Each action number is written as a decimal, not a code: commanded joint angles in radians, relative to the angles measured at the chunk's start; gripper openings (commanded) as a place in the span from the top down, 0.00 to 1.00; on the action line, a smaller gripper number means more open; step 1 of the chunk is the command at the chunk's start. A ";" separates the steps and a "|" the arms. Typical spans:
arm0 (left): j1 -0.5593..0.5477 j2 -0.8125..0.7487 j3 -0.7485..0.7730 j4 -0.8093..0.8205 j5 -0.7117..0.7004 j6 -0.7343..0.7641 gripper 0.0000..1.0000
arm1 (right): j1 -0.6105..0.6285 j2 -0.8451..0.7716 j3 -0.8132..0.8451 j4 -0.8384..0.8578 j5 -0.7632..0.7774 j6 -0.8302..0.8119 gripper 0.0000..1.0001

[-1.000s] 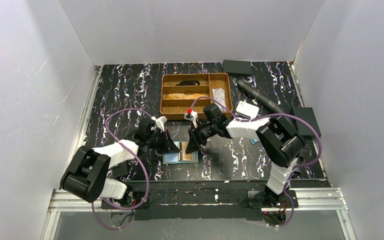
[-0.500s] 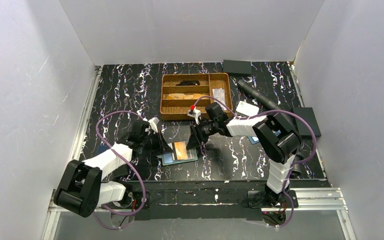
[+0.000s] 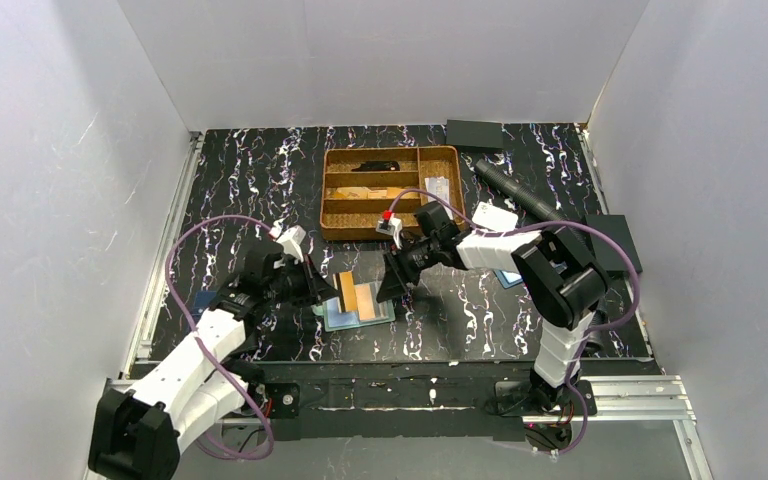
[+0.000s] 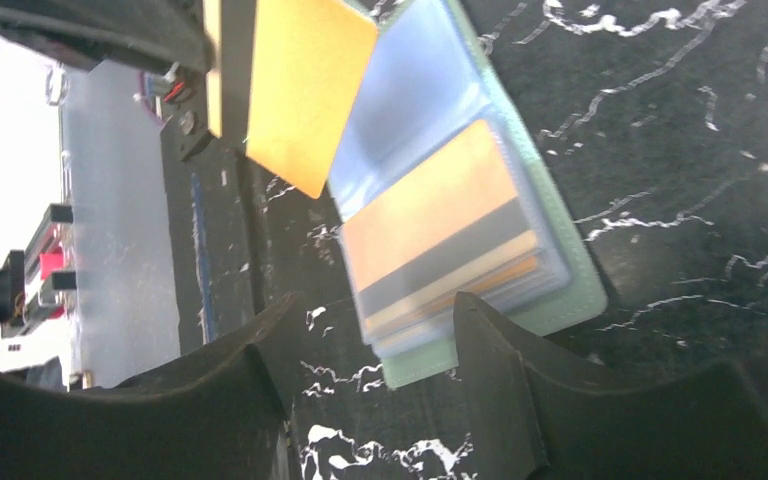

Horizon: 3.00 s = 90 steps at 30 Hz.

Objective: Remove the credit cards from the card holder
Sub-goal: Remove the credit card from the card holder.

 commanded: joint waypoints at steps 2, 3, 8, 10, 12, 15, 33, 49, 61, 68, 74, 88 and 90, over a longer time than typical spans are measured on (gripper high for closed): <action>0.005 -0.051 0.002 0.061 0.062 0.012 1.00 | -0.005 -0.113 0.027 -0.080 -0.120 -0.152 0.29; 0.003 -0.043 0.003 0.072 0.069 0.011 1.00 | -0.004 -0.116 0.028 -0.080 -0.119 -0.155 0.27; 0.002 0.011 0.004 0.185 0.163 -0.018 1.00 | -0.004 -0.084 0.030 -0.021 -0.181 -0.074 0.20; -0.005 0.020 0.013 0.190 0.177 -0.012 1.00 | -0.005 -0.069 0.033 0.018 -0.205 -0.022 0.20; -0.007 0.023 0.017 0.196 0.192 -0.009 1.00 | -0.006 -0.063 0.033 0.035 -0.215 0.005 0.19; -0.016 0.026 0.018 0.205 0.210 -0.009 1.00 | -0.009 -0.063 0.017 0.112 -0.243 0.078 0.19; -0.063 0.023 -0.007 0.296 0.208 -0.074 1.00 | -0.034 -0.073 -0.033 0.386 -0.279 0.357 0.88; -0.019 -0.177 -0.085 0.306 0.091 -0.550 0.02 | -0.049 -0.296 0.278 -0.663 0.131 -0.770 0.99; -0.051 -0.016 -0.048 0.617 0.075 -1.072 0.06 | -0.036 -0.428 0.404 -0.994 0.238 -1.497 0.99; -0.190 0.125 0.025 0.619 -0.023 -1.202 0.22 | -0.036 -0.429 0.446 -0.938 0.130 -1.425 0.99; -0.238 0.198 0.071 0.643 -0.068 -1.219 0.27 | -0.033 -0.439 0.431 -0.919 0.097 -1.393 0.99; -0.278 0.236 0.110 0.687 -0.072 -1.292 0.46 | -0.023 -0.425 0.433 -0.848 0.134 -1.338 0.99; -0.284 0.230 0.107 0.688 -0.079 -1.301 0.53 | -0.018 -0.423 0.431 -0.845 0.148 -1.339 0.99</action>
